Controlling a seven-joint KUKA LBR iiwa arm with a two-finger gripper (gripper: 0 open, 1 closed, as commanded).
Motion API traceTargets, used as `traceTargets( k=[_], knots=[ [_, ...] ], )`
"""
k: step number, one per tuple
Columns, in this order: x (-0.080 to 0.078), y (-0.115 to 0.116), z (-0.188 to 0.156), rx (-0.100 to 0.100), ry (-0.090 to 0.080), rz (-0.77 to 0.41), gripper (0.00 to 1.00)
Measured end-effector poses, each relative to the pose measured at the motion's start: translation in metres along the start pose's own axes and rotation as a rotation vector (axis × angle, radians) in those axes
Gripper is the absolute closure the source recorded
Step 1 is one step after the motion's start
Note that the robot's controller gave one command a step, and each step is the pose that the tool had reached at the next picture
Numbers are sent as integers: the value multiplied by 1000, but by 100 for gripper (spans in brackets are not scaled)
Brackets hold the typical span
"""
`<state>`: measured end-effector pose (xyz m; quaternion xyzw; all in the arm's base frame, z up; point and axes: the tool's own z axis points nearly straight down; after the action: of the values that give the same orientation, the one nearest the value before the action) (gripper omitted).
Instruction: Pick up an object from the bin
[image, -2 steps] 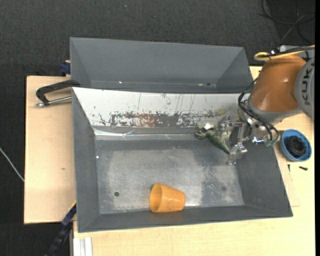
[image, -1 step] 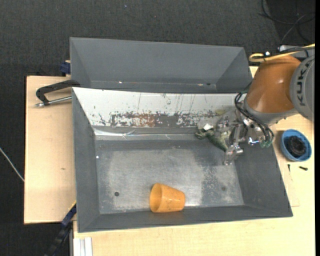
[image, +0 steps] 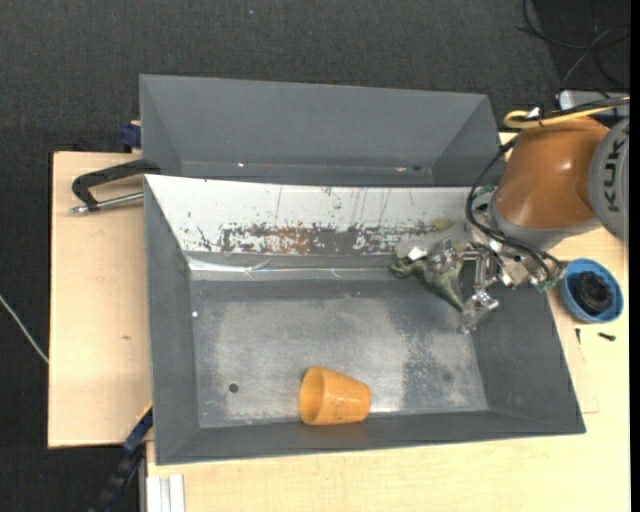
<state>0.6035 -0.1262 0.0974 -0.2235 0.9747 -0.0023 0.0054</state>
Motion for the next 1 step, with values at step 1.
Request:
traceTargets(
  k=[1],
  knots=[
    [-9,78,-6,-11,6,-122,0]
  ],
)
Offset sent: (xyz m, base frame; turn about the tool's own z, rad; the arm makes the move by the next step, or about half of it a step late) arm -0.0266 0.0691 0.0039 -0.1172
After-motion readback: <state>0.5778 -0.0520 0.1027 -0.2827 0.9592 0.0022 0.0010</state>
